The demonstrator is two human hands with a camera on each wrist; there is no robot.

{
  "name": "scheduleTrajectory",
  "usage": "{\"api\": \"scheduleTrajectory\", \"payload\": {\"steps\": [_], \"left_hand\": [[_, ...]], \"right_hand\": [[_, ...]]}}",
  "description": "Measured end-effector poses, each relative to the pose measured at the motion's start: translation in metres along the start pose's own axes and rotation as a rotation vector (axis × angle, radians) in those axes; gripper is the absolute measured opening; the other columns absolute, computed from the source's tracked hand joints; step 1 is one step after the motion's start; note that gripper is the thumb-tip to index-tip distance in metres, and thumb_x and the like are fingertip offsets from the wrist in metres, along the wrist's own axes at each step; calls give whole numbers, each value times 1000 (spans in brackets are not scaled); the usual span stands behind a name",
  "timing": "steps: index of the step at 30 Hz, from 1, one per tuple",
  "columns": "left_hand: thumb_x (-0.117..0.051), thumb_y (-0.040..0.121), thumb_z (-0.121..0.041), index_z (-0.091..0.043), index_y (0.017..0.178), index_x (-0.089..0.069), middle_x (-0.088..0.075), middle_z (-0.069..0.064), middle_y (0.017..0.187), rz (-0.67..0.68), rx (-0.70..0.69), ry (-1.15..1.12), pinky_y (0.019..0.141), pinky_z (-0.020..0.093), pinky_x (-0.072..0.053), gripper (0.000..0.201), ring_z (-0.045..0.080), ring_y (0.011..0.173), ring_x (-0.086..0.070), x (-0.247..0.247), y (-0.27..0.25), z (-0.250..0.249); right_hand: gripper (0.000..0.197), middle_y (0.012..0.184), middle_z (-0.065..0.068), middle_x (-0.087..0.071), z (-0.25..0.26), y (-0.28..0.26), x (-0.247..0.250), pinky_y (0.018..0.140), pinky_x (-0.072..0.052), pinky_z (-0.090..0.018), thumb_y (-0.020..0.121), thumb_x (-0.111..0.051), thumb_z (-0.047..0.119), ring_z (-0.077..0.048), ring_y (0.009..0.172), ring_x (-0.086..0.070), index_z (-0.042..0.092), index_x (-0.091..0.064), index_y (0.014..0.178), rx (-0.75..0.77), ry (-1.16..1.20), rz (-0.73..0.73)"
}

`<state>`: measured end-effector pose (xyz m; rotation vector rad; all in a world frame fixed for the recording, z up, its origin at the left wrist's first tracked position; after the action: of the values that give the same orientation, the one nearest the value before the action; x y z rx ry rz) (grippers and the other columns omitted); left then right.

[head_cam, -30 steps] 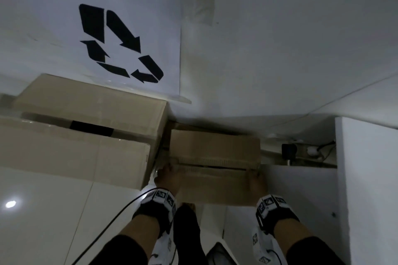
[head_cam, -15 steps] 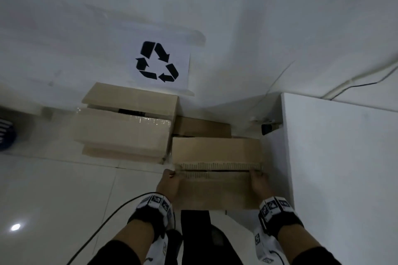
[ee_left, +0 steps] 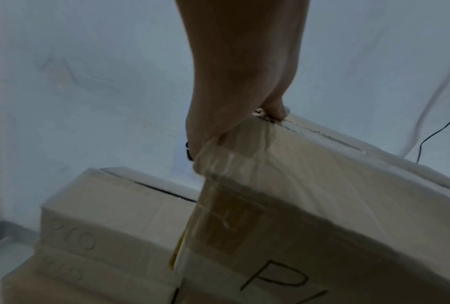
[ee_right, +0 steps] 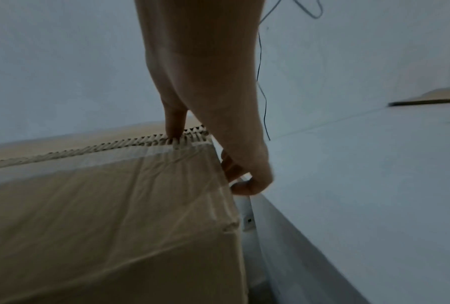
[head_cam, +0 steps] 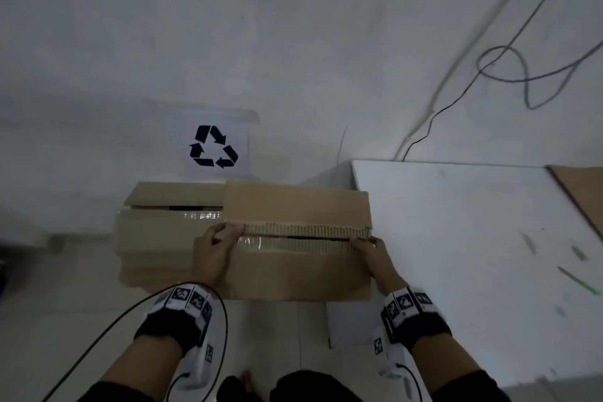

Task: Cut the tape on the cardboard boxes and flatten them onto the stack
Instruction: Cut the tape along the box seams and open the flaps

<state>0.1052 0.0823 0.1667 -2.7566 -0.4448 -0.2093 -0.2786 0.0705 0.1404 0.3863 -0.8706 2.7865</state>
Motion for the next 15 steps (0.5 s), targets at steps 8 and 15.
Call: {"api": "scheduleTrajectory", "payload": {"steps": [8, 15], "left_hand": [[-70, 83, -47, -16, 110, -69, -70, 0, 101, 23, -226, 194, 87, 33, -46, 42, 19, 98, -62, -87, -31, -76], [-67, 88, -27, -16, 118, -67, -70, 2, 112, 117, -340, 114, 86, 27, -45, 32, 17, 104, -61, -244, -113, -109]], "right_hand": [[23, 92, -5, -64, 41, -38, 125, 49, -41, -22, 91, -68, 22, -13, 61, -51, 12, -64, 112, 171, 100, -102], [32, 127, -14, -52, 6, -44, 277, 74, -61, -28, 94, -58, -3, -30, 107, -61, 9, -47, 121, 237, 399, -88]]}}
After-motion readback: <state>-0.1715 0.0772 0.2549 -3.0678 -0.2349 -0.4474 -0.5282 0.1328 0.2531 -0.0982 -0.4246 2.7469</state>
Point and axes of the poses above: each hand's wrist, its own y-axis towards the middle knuckle, its own x-axis out of the back of the hand, z = x × y, the point moved 8 cm from there along y, towards the middle knuckle
